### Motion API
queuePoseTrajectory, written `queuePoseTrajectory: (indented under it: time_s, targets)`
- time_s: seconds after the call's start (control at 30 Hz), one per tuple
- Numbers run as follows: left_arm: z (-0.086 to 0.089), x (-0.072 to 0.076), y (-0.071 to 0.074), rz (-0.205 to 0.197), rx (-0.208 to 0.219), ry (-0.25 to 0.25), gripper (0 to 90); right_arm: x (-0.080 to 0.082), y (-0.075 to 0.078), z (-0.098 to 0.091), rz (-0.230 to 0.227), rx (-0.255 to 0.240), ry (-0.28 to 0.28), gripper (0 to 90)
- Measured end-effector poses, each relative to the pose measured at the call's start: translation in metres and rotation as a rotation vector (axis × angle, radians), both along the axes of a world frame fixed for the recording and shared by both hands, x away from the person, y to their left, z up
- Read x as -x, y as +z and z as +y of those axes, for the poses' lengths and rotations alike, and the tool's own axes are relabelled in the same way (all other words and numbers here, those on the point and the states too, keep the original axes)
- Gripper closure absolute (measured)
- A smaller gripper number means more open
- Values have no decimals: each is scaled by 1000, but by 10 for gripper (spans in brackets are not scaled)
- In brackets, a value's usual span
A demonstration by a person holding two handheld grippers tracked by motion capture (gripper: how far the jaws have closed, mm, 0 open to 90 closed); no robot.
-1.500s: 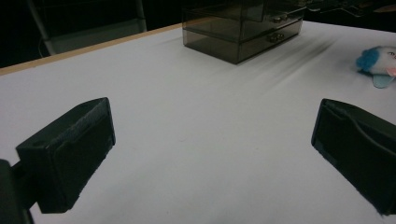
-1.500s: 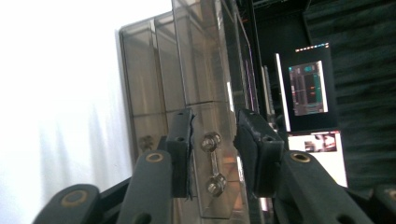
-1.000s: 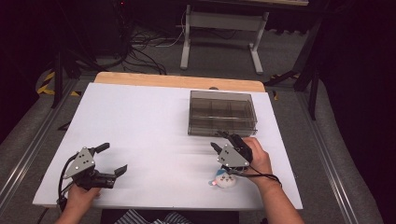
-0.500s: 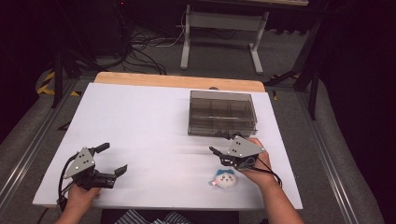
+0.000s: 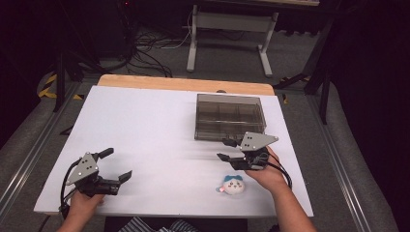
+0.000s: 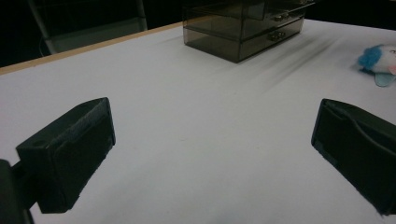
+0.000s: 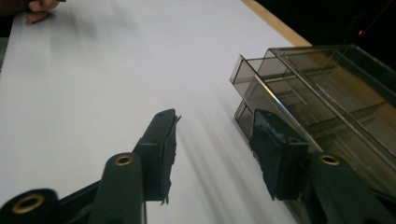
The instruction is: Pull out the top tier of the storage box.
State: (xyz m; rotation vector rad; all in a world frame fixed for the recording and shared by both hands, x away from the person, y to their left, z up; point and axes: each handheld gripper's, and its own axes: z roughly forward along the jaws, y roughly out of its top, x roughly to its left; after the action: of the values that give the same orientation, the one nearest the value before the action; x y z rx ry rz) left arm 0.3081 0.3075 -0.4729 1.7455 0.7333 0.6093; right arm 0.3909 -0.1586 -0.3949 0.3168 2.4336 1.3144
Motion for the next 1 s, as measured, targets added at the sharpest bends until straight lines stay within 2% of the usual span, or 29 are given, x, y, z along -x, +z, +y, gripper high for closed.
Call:
queuePoseTrajectory:
  time_s: [0.03,0.27,0.37,0.5,0.53,0.57,0.63,0.7,1.0]
  targets:
    - [0,0,0,0,0,0,4,0,0,0,0,0,0,506]
    - [0,0,0,0,0,0,4,-5,7,-3,78,15,34,527]
    - [0,0,0,0,0,0,4,-7,10,-3,86,27,40,529]
    - [0,0,0,1,0,0,4,-11,17,-2,112,81,49,516]
    - [0,0,0,1,0,-1,4,-14,19,0,135,128,62,516]
    - [0,0,0,1,0,-1,3,-14,19,0,135,128,62,516]
    - [0,0,0,0,0,-1,3,-17,21,2,142,175,67,517]
    - [0,0,0,0,0,-1,4,-19,23,3,141,195,70,525]
    - [0,0,0,0,-1,-1,4,-29,27,2,131,244,61,526]
